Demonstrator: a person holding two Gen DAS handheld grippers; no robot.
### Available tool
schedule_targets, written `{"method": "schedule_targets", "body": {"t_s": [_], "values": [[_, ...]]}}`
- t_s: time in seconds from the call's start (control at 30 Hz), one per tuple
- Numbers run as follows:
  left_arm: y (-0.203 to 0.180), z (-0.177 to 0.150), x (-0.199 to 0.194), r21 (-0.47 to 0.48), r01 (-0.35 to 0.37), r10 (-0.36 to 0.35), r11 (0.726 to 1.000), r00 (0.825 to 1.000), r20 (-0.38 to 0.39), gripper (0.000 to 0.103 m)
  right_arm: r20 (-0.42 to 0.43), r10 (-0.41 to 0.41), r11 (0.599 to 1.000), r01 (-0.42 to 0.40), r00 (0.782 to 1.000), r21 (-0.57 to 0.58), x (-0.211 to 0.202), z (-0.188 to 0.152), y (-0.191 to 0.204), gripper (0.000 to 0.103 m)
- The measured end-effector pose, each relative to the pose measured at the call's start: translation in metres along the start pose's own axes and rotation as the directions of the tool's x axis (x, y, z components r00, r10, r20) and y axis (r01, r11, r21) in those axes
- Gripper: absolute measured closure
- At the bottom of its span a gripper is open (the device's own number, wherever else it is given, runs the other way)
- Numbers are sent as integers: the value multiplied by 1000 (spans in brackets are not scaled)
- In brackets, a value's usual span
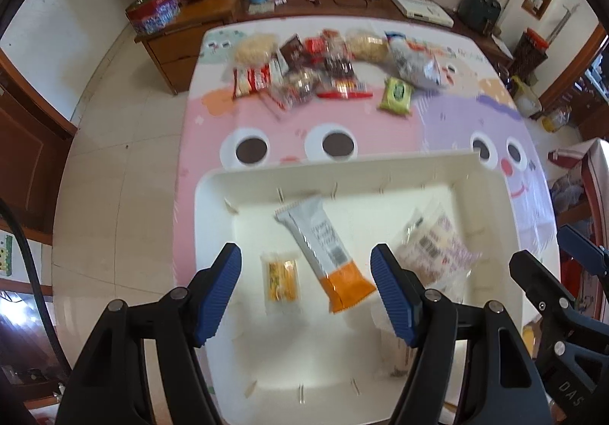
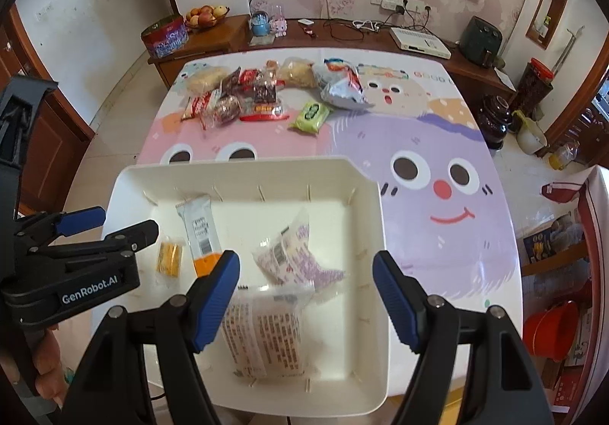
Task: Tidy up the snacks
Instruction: 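Move both grippers back toward the snack pile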
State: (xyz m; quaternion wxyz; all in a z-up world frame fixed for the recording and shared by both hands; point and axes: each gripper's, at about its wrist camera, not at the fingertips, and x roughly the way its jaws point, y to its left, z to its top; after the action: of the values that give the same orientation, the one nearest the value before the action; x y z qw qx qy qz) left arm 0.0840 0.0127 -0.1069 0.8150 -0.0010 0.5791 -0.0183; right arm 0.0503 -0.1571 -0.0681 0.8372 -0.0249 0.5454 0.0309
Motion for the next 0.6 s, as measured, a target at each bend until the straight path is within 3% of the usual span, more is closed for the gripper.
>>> {"method": "schedule_targets", "body": {"t_s": [0.3, 0.47, 0.6], "values": [[13, 51, -26, -34, 0, 3, 999, 994, 111, 34, 94, 22, 1000, -21, 995, -17, -22, 60, -8, 29], [14, 93, -46, -23, -2, 6, 1000, 981, 192, 34, 164, 44, 999, -43, 986, -6, -38, 110, -27, 29], [17, 129, -58, -12, -2, 5, 1000, 971, 238, 25, 195, 63, 997, -69, 979, 22, -41, 151, -47, 29]]}}
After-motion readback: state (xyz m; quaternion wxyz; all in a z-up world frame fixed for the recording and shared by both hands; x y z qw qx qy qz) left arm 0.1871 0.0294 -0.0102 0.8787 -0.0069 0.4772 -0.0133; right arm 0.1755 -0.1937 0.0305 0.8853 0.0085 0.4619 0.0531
